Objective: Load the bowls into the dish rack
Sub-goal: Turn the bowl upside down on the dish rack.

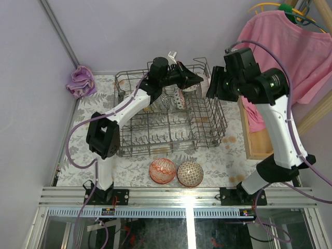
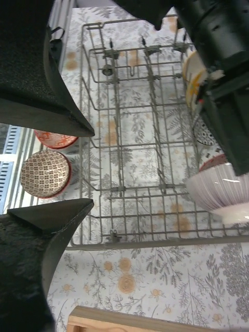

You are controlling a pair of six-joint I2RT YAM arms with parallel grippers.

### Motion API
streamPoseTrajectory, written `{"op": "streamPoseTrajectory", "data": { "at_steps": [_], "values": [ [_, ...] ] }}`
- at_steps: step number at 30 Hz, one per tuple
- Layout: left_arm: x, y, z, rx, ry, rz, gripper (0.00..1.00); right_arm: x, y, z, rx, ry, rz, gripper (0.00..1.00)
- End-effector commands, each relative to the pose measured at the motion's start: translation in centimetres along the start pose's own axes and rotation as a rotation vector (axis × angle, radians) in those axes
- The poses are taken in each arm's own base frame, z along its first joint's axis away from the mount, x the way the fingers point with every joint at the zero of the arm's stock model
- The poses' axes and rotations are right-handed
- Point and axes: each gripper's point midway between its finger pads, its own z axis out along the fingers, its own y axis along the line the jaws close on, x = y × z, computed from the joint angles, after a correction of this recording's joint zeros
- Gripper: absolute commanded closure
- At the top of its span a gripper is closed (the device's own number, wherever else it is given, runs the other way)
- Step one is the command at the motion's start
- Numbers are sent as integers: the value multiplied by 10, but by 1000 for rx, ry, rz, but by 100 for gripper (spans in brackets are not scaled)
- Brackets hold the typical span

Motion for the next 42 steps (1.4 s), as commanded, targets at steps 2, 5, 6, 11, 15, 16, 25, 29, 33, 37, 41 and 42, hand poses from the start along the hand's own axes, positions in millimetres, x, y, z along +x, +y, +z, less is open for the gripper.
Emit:
{"op": "streamPoseTrajectory", "data": {
  "at_steps": [2,5,6,11,15,16,25,29,33,37,41,42],
  "values": [
    [6,-11,-3,201,115,26,100,-13,0,4,-66,34,5,43],
    [-2,2,5,214,121,18,100,-13,-2,20,-50,70,19,43],
    [-4,3,7,224,124,17,100,-13,-2,26,-45,80,21,43],
    [-12,29,18,211,131,3,100,-15,-6,62,10,127,4,44],
    [-14,53,21,220,141,-24,100,-20,-3,82,17,143,9,46],
    [-16,57,22,225,143,-28,100,-20,-2,87,16,150,13,46],
    [-18,85,33,230,170,-45,100,-18,3,113,4,193,26,47],
    [-16,102,35,188,175,-56,100,-17,4,122,-2,211,27,47],
    [-10,122,37,160,184,-80,100,-16,3,127,-6,222,19,47],
    [-6,127,36,173,189,-83,100,-14,3,130,-15,229,19,47],
    [-1,139,35,150,196,-96,100,-12,4,130,-24,234,21,47],
    [0,142,34,143,197,-98,100,-12,4,130,-25,233,22,47]
  ]
}}
